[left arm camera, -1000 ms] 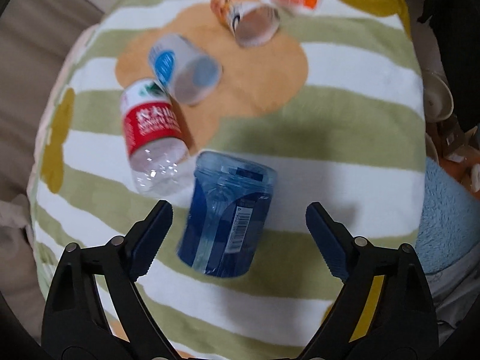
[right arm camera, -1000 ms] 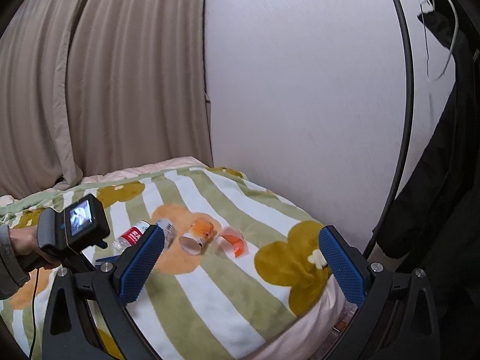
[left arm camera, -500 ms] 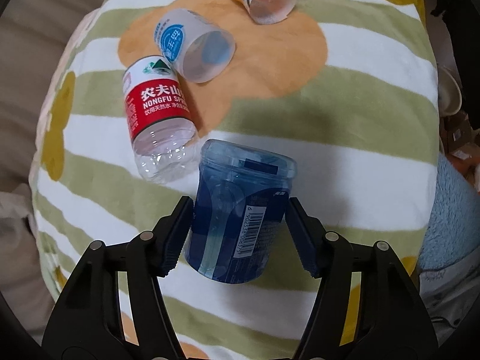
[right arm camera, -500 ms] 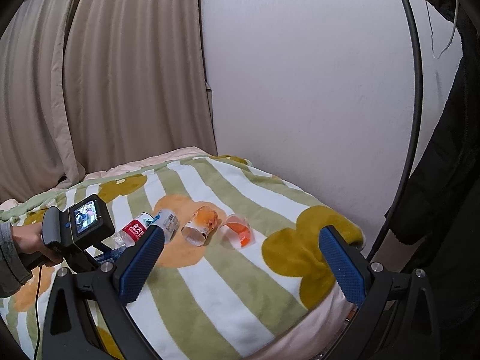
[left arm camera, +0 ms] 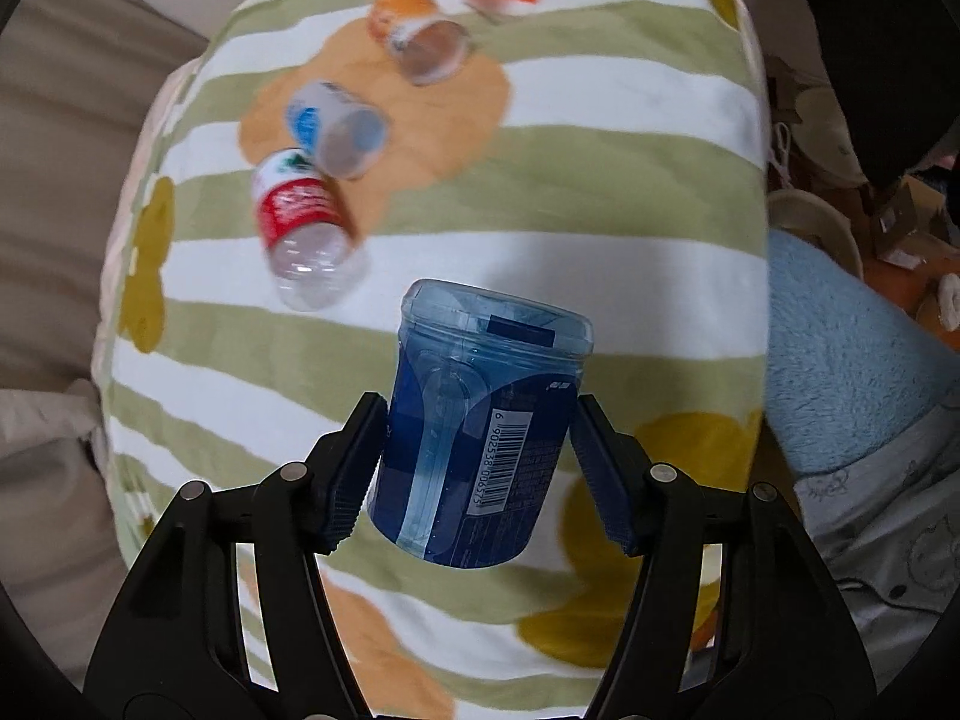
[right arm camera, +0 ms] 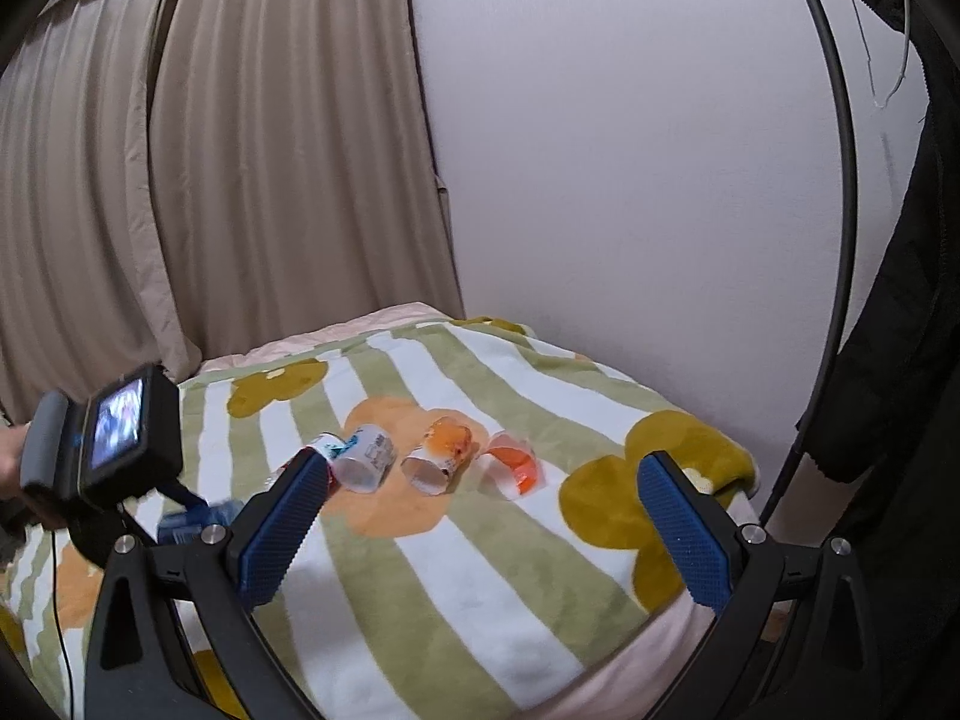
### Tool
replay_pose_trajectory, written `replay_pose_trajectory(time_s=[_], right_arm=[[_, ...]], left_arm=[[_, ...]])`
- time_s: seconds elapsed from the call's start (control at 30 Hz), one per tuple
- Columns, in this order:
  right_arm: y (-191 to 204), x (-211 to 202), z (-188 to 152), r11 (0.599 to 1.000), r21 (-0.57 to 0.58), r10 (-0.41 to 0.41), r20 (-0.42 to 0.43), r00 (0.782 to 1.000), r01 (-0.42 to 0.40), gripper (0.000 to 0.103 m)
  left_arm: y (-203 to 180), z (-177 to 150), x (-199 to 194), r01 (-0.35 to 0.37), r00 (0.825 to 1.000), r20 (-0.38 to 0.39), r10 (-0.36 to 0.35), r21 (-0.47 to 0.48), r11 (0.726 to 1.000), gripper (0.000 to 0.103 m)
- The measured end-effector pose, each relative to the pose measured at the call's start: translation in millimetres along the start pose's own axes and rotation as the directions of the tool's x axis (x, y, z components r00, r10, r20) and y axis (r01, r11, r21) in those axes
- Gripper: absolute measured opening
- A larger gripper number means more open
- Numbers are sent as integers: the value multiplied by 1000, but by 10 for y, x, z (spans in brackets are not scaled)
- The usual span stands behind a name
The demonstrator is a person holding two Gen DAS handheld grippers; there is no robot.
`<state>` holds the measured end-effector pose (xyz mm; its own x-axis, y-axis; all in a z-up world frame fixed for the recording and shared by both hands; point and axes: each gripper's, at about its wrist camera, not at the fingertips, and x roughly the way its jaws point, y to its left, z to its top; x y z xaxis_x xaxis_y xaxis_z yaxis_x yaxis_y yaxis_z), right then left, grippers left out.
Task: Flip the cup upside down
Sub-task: 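Lift the blue cup with the left gripper, set it down, and open, then bring the right gripper to the blue cup and close on its body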
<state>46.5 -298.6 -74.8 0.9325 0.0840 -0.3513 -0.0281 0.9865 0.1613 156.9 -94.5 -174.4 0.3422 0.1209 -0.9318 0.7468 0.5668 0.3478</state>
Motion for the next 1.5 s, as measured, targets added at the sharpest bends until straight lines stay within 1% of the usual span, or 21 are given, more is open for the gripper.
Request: replay_pose_trajectory(time_s=[0.13, 0.27, 0.4, 0.43, 0.47, 0.53, 0.67, 0.73, 0.8, 0.87, 0.93, 1.0, 1.03, 1.1, 1.13, 1.2, 1.23, 1.33, 1.37, 1.4, 1.5], right_arm=[[69, -69, -3, 1000, -12, 25, -1, 1000, -25, 103], [107, -135, -36, 999, -20, 48, -12, 999, -48, 103], [145, -167, -82, 997, -19, 71, -35, 997, -72, 103], [158, -171, -88, 997, -19, 75, -38, 996, -76, 103], [171, -172, -91, 997, -18, 80, -42, 996, -81, 103], [199, -171, -85, 996, -15, 92, -47, 995, -92, 103], [246, -116, -56, 988, 6, 155, -84, 984, -156, 103], [275, -20, -43, 976, 48, 217, -137, 967, -212, 103], [306, 165, -66, 955, 149, 288, -235, 928, -258, 103], [348, 386, -164, 924, 273, 351, -322, 879, -269, 103], [427, 650, -343, 874, 405, 431, -389, 814, -269, 103], [545, 918, -571, 825, 515, 489, -443, 752, -234, 103], [603, 1034, -686, 801, 562, 511, -462, 725, -206, 103], [711, 1237, -912, 738, 660, 557, -480, 678, -139, 103], [764, 1316, -1025, 703, 704, 577, -481, 660, -100, 103], [859, 1407, -1181, 636, 771, 604, -470, 644, -34, 103], [907, 1441, -1248, 616, 787, 603, -470, 644, -2, 103], [1002, 1478, -1345, 560, 825, 587, -459, 667, 74, 103], [1027, 1505, -1337, 559, 825, 577, -462, 673, 87, 103], [1057, 1523, -1329, 565, 819, 558, -468, 686, 100, 99], [1089, 1607, -1351, 571, 810, 537, -490, 687, 131, 89]], left_arm=[[-174, -30, 278, 9, 1000, -24, -10, -45, 999, 60], [-198, -61, 495, 20, 999, -34, -24, -98, 995, 60], [-192, -70, 524, 32, 999, -2, -32, -115, 993, 63], [-184, -71, 514, 36, 999, 4, -35, -121, 992, 69], [-174, -73, 504, 41, 999, 9, -40, -130, 991, 81], [-132, -76, 438, 49, 998, 41, -43, -156, 987, 98], [-44, -162, 231, 36, 995, 94, -18, -195, 980, 99], [21, -285, 64, 37, 991, 135, -5, -233, 972, 99], [49, -433, -82, 53, 984, 181, -4, -266, 963, 100], [74, -627, -223, 76, 974, 229, -4, -308, 948, 102], [73, -819, -318, 77, 967, 254, 18, -360, 930, 102], [56, -997, -381, 52, 962, 265, 60, -398, 916, 102], [46, -1095, -407, 48, 959, 272, 75, -419, 907, 102], [40, -1290, -450, 75, 951, 299, 74, -460, 885, 102], [53, -1379, -466, 97, 948, 313, 65, -476, 874, 102], [63, -1541, -473, 126, 941, 333, 55, -499, 857, 102], [79, -1640, -479, 132, 938, 340, 60, -515, 847, 102], [102, -1824, -509, 130, 933, 351, 79, -534, 835, 102], [107, -1872, -523, 131, 931, 356, 83, -536, 834, 102], [117, -1904, -537, 133, 928, 362, 86, -538, 832, 102], [139, -2006, -574, 149, 918, 386, 90, -545, 825, 102]])
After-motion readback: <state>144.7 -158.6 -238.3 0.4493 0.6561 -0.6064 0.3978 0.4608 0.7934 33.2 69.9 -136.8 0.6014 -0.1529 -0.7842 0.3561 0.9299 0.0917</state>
